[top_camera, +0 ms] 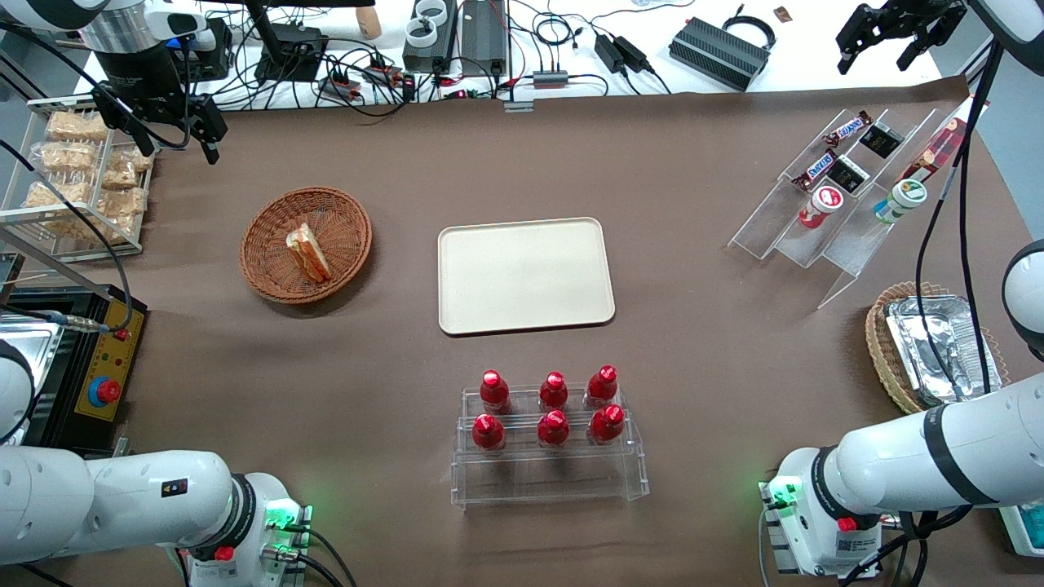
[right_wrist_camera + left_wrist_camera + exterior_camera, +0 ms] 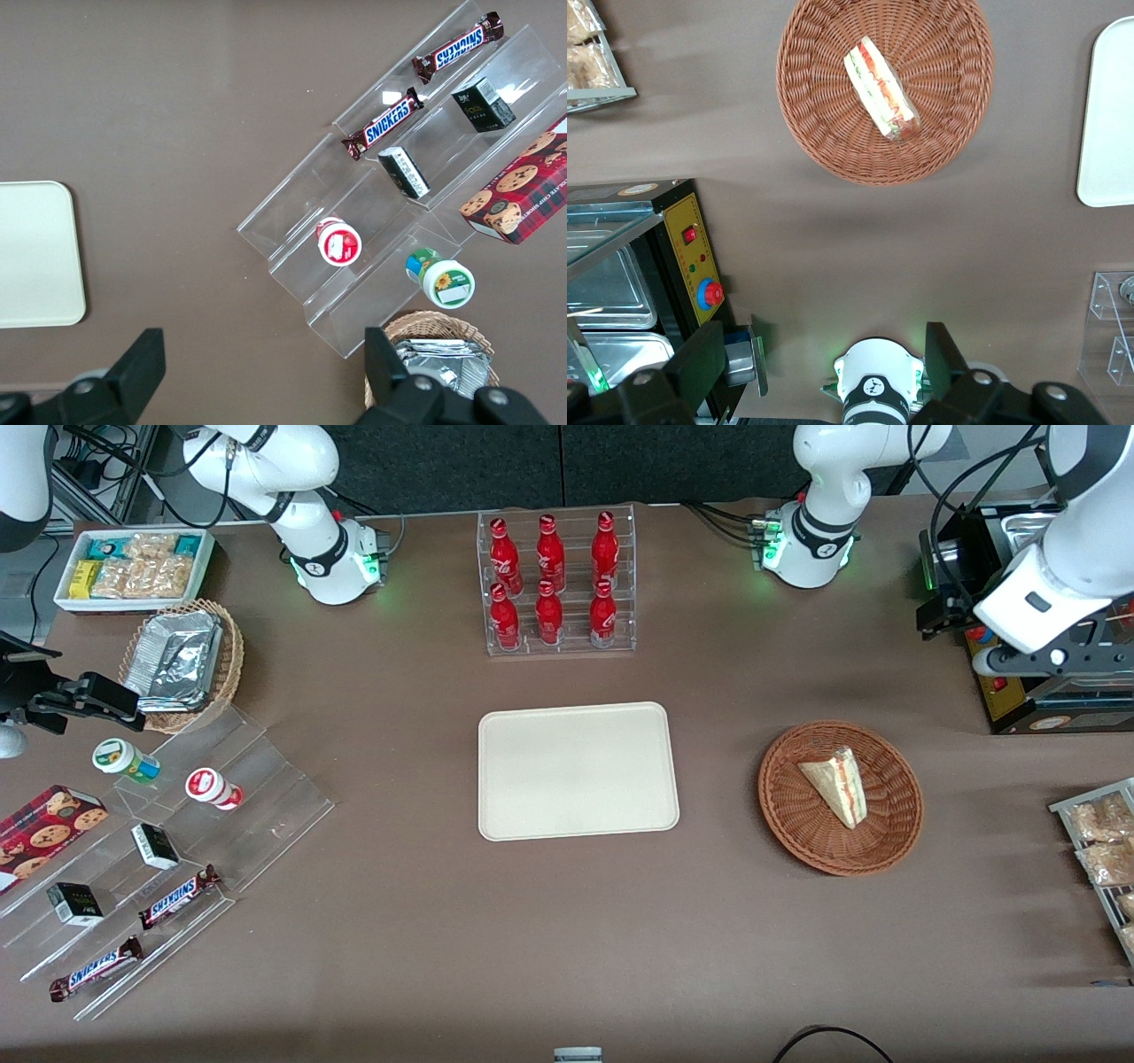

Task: Place sandwich from basket to tray
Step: 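Move the left gripper over the wrapped sandwich in the wicker basket, then lower the left gripper and close it on the sandwich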

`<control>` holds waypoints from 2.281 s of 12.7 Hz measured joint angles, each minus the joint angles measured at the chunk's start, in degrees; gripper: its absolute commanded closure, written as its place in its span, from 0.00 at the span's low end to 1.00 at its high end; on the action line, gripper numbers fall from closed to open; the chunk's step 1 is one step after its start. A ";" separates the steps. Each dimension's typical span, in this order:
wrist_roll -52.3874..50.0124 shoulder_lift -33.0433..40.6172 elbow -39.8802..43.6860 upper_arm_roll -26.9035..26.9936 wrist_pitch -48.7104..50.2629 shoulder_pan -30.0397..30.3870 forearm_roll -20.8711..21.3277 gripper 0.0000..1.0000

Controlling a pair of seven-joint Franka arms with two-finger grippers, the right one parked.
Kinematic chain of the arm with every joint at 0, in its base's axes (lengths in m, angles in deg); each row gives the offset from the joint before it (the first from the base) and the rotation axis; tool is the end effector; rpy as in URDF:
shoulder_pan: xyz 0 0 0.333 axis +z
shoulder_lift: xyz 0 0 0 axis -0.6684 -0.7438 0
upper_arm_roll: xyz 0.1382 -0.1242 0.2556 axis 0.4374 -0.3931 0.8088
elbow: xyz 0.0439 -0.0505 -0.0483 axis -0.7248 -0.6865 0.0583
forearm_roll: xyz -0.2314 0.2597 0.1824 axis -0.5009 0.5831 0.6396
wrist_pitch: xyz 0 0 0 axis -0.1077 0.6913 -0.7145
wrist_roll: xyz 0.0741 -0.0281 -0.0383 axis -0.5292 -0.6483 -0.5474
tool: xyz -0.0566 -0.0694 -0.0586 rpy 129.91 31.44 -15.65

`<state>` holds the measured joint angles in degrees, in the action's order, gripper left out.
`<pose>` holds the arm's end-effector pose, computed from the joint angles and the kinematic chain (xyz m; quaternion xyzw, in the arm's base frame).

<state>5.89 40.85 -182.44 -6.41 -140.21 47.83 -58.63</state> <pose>0.5001 -0.0474 0.6016 -0.9905 0.0368 0.1168 0.0632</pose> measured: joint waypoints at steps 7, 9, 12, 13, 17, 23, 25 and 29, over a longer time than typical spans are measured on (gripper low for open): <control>-1.47 -3.05 -7.90 1.77 -13.82 0.04 -2.30 0.00; -3.34 -4.17 -12.33 2.94 -21.46 0.26 -4.04 0.00; -9.27 -4.96 -18.36 2.93 -31.78 0.28 -4.43 0.00; -11.86 -5.20 -20.62 2.89 -35.54 0.27 -4.45 0.00; -21.18 -7.67 -27.75 2.66 -48.34 0.14 -4.57 0.00; -31.54 -12.96 -30.75 2.17 -56.44 -0.32 -4.57 0.00; -31.92 -14.25 -31.53 2.17 -57.84 -0.32 -4.57 0.00; -32.23 -16.96 -33.09 2.16 -59.17 -0.32 -4.67 0.30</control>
<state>-26.34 23.89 -215.52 -4.25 -199.38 47.51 -63.30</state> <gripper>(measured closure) 0.004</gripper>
